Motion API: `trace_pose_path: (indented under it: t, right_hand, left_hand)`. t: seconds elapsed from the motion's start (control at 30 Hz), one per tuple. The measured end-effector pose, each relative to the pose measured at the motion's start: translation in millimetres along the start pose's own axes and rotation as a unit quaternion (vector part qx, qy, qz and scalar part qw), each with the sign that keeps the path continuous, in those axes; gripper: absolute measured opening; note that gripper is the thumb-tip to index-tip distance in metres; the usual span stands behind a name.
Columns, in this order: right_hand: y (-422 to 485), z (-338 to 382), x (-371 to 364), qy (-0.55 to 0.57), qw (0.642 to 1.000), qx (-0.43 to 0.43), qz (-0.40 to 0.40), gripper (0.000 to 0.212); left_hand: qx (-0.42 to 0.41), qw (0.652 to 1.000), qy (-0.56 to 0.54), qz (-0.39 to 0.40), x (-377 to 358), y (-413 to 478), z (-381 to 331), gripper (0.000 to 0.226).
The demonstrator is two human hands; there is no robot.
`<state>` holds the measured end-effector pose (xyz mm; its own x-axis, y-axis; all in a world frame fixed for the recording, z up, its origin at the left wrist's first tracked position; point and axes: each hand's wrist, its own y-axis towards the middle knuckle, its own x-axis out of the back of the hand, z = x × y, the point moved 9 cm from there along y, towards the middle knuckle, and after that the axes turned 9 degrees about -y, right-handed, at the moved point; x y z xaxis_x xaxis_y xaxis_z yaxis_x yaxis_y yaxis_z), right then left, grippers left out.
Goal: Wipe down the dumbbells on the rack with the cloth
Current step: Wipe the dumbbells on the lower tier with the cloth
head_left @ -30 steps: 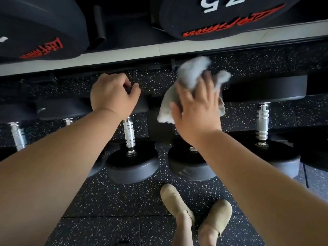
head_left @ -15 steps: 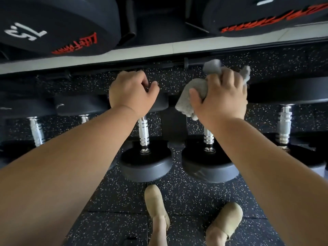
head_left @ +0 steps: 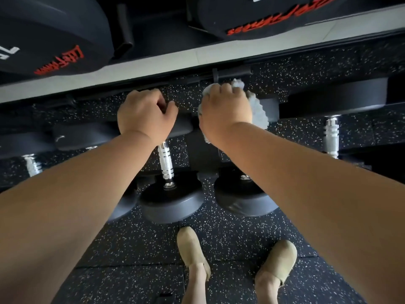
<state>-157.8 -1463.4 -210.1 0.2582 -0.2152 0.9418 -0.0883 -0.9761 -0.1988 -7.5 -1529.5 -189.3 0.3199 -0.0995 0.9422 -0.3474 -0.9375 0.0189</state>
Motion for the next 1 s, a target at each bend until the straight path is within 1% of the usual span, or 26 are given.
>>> trace_pose_path:
  t: [0.03, 0.1, 0.17, 0.2, 0.23, 0.27, 0.3, 0.33, 0.37, 0.4, 0.47, 0.5, 0.53, 0.57, 0.63, 0.7, 0.77, 0.8, 0.83, 0.87, 0.9, 0.97, 1.0]
  right_hand:
    - [3.2, 1.1, 0.4, 0.008, 1.000, 0.002, 0.007, 0.050]
    - [0.5, -11.2, 4.8, 0.060, 0.998, -0.011, -0.010, 0.043]
    - [-15.9, -41.4, 5.2, 0.147, 0.985, -0.053, -0.068, 0.035]
    - [-27.8, -62.5, 3.0, 0.205, 0.968, -0.088, -0.111, 0.037]
    - [-40.7, -84.2, -2.0, 0.274, 0.943, -0.129, -0.139, 0.042]
    - [-48.4, -100.6, -12.1, 0.336, 0.915, -0.168, -0.144, 0.046]
    - [-49.8, -111.5, -22.1, 0.383, 0.893, -0.200, -0.130, 0.048]
    - [-44.2, -114.3, -29.9, 0.401, 0.884, -0.217, -0.106, 0.049]
    - [-35.8, -111.8, -32.0, 0.395, 0.888, -0.219, -0.081, 0.050]
    - [-27.4, -105.0, -29.0, 0.364, 0.906, -0.209, -0.056, 0.049]
    - [-15.4, -84.0, -16.8, 0.256, 0.956, -0.141, -0.016, 0.047]
    - [-13.9, -76.0, -12.2, 0.224, 0.969, -0.099, -0.014, 0.047]
    - [-14.8, -73.8, -10.5, 0.216, 0.973, -0.074, -0.016, 0.048]
    - [-17.1, -78.1, -10.2, 0.233, 0.970, -0.068, -0.029, 0.050]
    - [-26.7, -97.1, -14.4, 0.300, 0.944, -0.116, -0.069, 0.046]
    - [-39.9, -119.9, -33.3, 0.360, 0.906, -0.208, -0.076, 0.045]
    - [-56.6, -139.6, -61.7, 0.435, 0.840, -0.322, -0.034, 0.048]
    - [-63.9, -143.4, -72.3, 0.462, 0.809, -0.362, -0.010, 0.048]
    - [-68.7, -141.0, -78.8, 0.479, 0.791, -0.380, 0.009, 0.046]
    - [-70.7, -133.9, -80.3, 0.488, 0.784, -0.383, 0.023, 0.047]
    - [-70.9, -124.8, -78.0, 0.492, 0.784, -0.379, 0.024, 0.051]
    - [-70.2, -108.3, -68.4, 0.491, 0.795, -0.357, -0.002, 0.065]
    - [-70.5, -105.6, -66.3, 0.496, 0.794, -0.352, -0.017, 0.069]
  left_hand:
    - [0.000, 1.000, -0.003, -0.001, 0.1, -0.4, 0.3, 0.035]
    - [0.001, 1.000, -0.006, -0.007, 0.3, -0.2, 1.0, 0.037]
    - [0.002, 1.000, -0.006, -0.012, 1.2, 0.6, 0.5, 0.040]
    - [0.001, 1.000, -0.006, -0.011, 1.3, 0.8, -0.4, 0.039]
    - [-0.001, 1.000, -0.004, -0.008, 1.4, 1.0, -1.7, 0.036]
    - [0.000, 1.000, -0.002, -0.006, 1.6, 1.0, -1.9, 0.034]
    - [0.000, 1.000, -0.002, -0.006, 1.9, 1.4, -1.9, 0.033]
    - [0.000, 1.000, -0.001, -0.007, 1.7, 1.3, -1.1, 0.033]
    - [-0.001, 1.000, -0.002, -0.009, 1.3, 0.6, -0.4, 0.034]
    - [-0.002, 1.000, -0.004, -0.010, 1.1, 0.1, 0.0, 0.036]
    - [-0.001, 1.000, -0.011, -0.008, 1.2, -1.4, -0.2, 0.036]
    - [-0.002, 1.000, -0.014, -0.006, 1.4, -1.6, -0.8, 0.035]
    - [-0.001, 1.000, -0.015, -0.004, 1.4, -1.3, -0.8, 0.034]
    - [0.001, 1.000, -0.015, -0.004, 1.7, -0.8, -0.5, 0.033]
    - [0.004, 1.000, -0.016, -0.009, 1.8, -0.6, 0.6, 0.032]
    - [0.007, 1.000, -0.022, -0.015, 1.9, -0.8, 2.4, 0.032]
    - [0.006, 0.999, -0.028, -0.017, 1.9, -1.2, 2.4, 0.034]
    - [0.005, 0.999, -0.029, -0.019, 1.9, -1.2, 2.1, 0.035]
    - [0.003, 0.999, -0.030, -0.020, 1.9, -1.1, 1.8, 0.036]
    - [0.003, 0.999, -0.030, -0.020, 2.1, -0.5, 1.9, 0.036]
    - [0.004, 0.999, -0.029, -0.021, 2.1, -0.1, 2.3, 0.036]
    - [0.009, 0.999, -0.025, -0.019, 1.9, -0.1, 3.4, 0.035]
    - [0.011, 1.000, -0.024, -0.017, 1.6, -0.3, 3.5, 0.035]
